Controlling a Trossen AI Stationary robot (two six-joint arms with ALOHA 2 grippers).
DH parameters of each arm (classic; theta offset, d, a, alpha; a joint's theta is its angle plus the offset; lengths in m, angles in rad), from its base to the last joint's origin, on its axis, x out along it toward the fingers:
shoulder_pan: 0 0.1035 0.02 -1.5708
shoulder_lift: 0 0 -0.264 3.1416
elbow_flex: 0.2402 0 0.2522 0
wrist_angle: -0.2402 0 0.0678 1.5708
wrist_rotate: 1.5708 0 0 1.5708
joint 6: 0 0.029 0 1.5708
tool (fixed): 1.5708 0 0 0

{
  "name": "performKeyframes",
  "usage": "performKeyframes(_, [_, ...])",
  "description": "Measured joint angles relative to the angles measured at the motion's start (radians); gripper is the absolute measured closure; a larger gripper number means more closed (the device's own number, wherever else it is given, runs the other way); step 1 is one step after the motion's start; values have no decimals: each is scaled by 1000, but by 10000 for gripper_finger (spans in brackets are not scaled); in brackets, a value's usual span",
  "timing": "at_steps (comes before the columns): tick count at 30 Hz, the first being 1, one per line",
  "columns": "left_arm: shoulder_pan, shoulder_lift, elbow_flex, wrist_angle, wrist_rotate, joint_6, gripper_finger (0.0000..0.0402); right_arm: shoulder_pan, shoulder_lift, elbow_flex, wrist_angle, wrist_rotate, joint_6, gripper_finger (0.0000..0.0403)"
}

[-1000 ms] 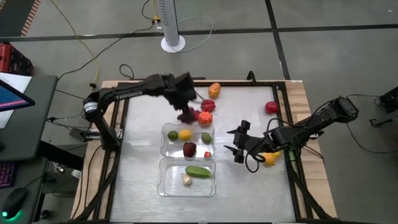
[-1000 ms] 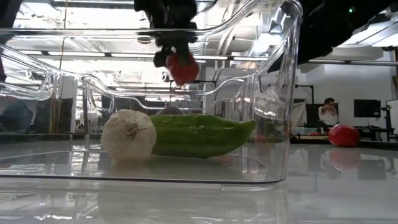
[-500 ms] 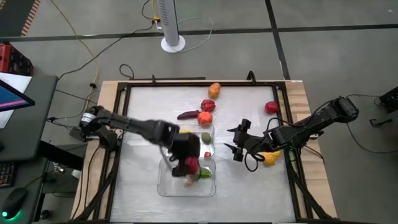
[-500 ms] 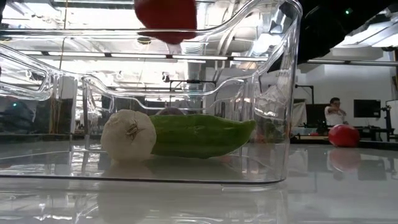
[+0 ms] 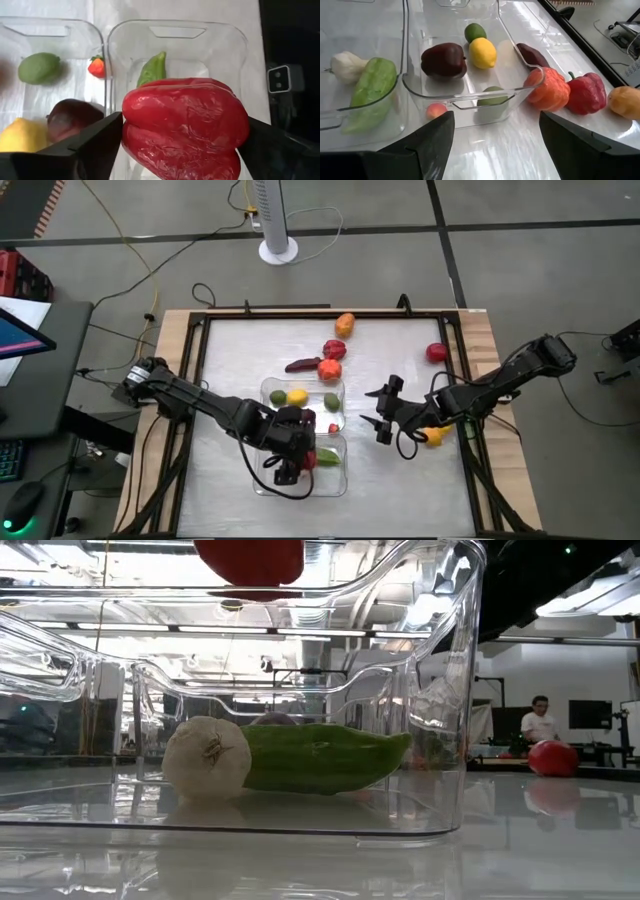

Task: Sort produce into baskets
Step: Put the red chilli pepper into the bottom transparent bin, then put the lemon into the top transparent bin

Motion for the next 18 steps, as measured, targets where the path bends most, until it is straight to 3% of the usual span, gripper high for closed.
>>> performKeyframes(5, [0, 1, 0, 5, -49, 8, 15, 15, 0, 0, -3, 1, 14, 85])
performKeyframes(10, [-13, 1, -9, 28, -171, 92, 6, 33, -2, 0, -1, 2, 18, 85])
performKeyframes(13, [-38, -5, -64, 123, -241, 183, 11, 15, -2, 0, -9, 2, 18, 85])
performKeyframes(18, [-53, -58, -227, 355, -228, 272, 28, -11, -18, 0, -82, 2, 49, 85])
